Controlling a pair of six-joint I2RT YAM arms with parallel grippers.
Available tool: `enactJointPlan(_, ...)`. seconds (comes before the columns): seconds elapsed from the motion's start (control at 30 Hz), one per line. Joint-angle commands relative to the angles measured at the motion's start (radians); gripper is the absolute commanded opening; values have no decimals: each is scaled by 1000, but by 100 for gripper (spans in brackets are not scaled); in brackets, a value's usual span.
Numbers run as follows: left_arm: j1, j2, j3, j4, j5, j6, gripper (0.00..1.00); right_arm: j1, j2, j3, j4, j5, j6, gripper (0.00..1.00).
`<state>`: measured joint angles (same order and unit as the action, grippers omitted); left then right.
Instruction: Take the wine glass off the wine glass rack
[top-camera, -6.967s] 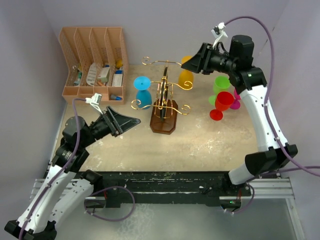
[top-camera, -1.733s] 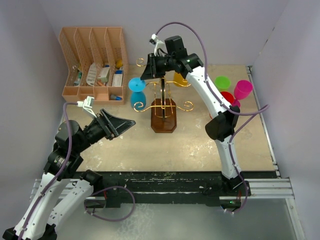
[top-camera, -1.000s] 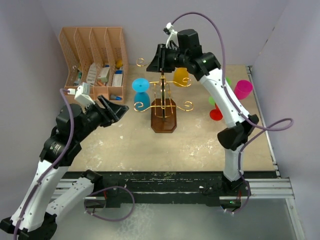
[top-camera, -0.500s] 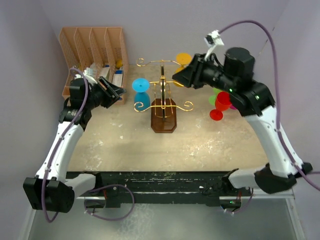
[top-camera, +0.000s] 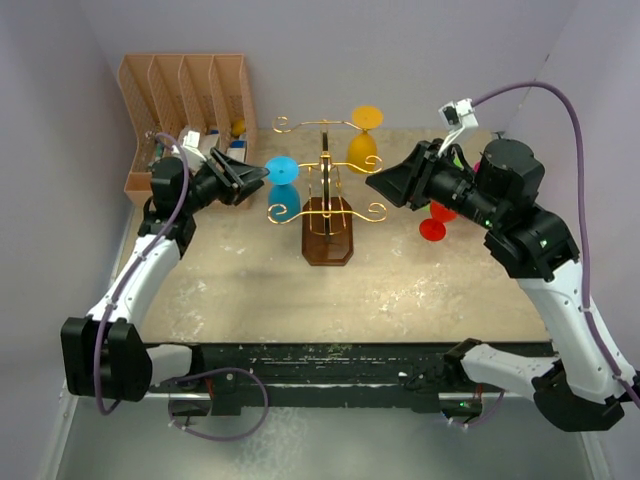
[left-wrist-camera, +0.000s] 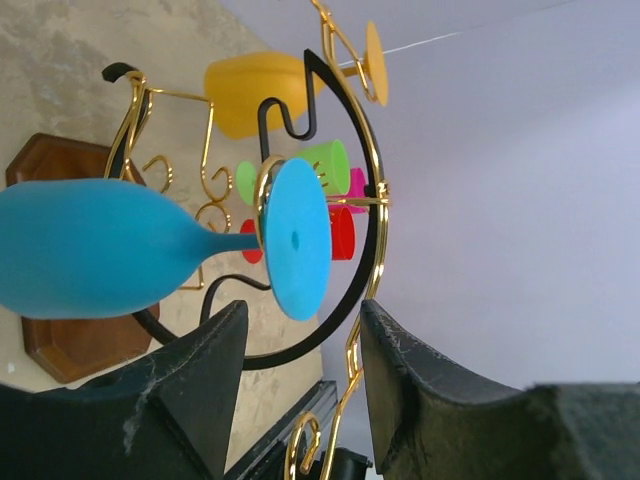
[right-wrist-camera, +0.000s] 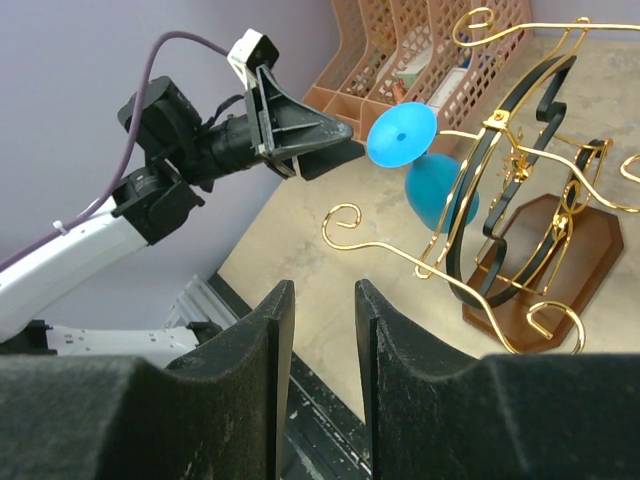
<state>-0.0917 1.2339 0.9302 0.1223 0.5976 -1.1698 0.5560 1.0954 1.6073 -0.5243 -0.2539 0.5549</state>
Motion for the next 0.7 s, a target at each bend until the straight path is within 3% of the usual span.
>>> enactJointPlan(0.0, -3, 41, 16, 157, 50, -47, 51, 4, -37, -15, 64, 12, 14, 33)
enactJointPlan(0.67, -29, 142, 23, 279, 65, -103, 40, 4, -46, -18, 55, 22, 6, 33)
